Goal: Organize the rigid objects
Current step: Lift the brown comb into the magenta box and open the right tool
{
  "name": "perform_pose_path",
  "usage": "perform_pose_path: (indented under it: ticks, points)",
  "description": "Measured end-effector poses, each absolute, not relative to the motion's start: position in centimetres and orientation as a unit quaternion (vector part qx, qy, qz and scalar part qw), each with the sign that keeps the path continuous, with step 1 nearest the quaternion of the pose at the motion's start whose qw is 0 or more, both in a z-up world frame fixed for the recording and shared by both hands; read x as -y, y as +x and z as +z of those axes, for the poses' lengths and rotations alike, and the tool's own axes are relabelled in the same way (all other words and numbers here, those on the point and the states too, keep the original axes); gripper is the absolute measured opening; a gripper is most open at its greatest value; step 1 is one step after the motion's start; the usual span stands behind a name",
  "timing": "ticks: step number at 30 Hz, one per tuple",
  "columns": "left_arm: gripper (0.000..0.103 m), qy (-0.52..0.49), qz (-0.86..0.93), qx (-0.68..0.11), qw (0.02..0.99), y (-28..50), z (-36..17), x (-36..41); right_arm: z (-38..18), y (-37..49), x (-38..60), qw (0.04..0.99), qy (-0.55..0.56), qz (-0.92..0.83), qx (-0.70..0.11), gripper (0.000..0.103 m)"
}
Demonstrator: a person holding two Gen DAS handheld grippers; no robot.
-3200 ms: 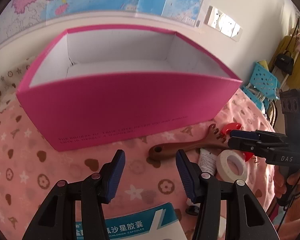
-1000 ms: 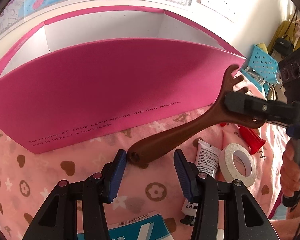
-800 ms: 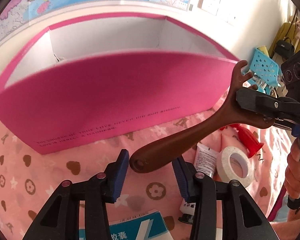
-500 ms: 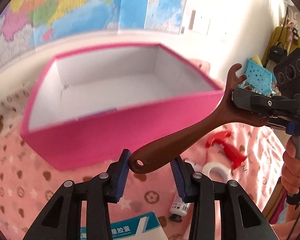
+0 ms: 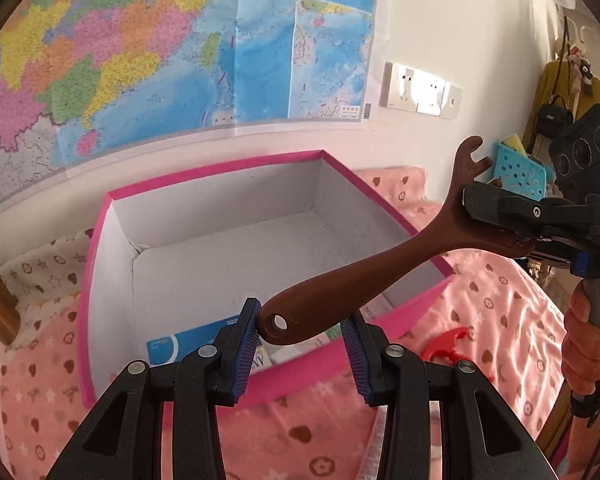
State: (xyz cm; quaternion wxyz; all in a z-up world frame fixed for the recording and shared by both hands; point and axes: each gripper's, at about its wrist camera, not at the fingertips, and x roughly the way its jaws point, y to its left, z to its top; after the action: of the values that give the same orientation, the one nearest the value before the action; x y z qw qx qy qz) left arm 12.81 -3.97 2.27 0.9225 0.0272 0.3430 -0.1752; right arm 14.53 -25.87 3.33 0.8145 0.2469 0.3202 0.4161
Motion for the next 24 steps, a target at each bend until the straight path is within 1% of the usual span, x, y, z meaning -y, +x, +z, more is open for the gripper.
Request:
perform_pose_path:
  ticks: [14, 18, 20, 21, 24]
  points:
    - [0.041, 0.029, -0.166, -0.389, 0.906, 16.3, -0.5, 4.4, 0.6, 18.3, 25.7, 0.813, 0.244, 0.381, -0.366, 0.015]
    - [0.044, 0.023, -0.166, -0.392, 0.905, 16.6, -0.6, 4.1, 0.4, 18.8, 25.3, 0.842, 0.199, 0.331, -0.376, 0.021]
    - [0.045, 0.024, -0.162, -0.391, 0.906, 16.5, -0.6, 4.1, 0.4, 18.8, 25.4, 0.854, 0.184, 0.306, -0.378, 0.028]
    - [0.044, 0.026, -0.159, -0.388, 0.907, 16.4, -0.6, 4.0, 0.3, 18.8, 25.4, 0.861, 0.175, 0.293, -0.377, 0.034]
    - [0.044, 0.023, -0.157, -0.383, 0.91, 16.0, -0.4, 3.7, 0.3, 18.4, 25.7, 0.87, 0.165, 0.28, -0.371, 0.035]
